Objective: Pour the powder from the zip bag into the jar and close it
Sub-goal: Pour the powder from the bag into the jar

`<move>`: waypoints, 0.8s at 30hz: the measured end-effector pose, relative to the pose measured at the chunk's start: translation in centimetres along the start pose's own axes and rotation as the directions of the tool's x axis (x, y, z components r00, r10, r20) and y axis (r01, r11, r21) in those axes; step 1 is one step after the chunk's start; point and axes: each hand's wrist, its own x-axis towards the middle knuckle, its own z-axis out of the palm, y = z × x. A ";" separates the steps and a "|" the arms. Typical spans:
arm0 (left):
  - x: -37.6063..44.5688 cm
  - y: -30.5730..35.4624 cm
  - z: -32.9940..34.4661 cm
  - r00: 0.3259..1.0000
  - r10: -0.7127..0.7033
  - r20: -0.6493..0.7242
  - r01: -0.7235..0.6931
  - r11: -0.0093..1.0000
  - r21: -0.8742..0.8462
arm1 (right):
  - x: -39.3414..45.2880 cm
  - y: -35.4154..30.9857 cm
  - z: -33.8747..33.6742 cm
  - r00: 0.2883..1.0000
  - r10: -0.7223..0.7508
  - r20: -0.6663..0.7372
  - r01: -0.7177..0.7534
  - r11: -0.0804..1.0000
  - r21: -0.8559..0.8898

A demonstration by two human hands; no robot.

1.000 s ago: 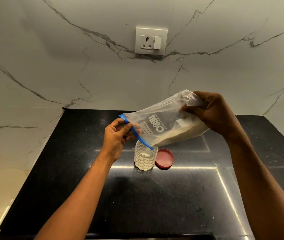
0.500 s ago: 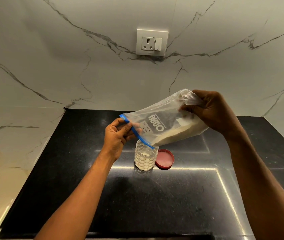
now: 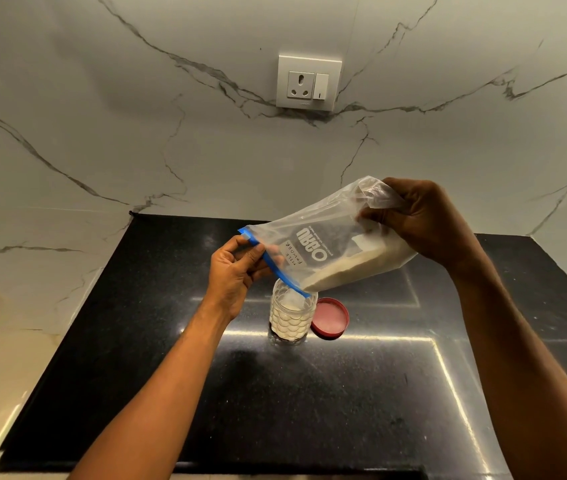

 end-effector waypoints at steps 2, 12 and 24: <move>0.0 0.0 0.0 1.000 -0.001 -0.001 0.001 1.000 0.004 | 0.2 -0.1 -0.1 1.000 -0.004 -0.002 0.004 1.000 0.004; -0.1 0.0 0.0 1.000 -0.008 -0.014 0.008 1.000 0.003 | 0.3 0.2 -0.1 1.000 -0.008 0.010 0.008 1.000 0.005; 0.1 0.2 0.0 1.000 0.002 -0.008 -0.002 1.000 -0.001 | 0.7 0.1 0.0 1.000 -0.017 0.011 0.017 1.000 -0.006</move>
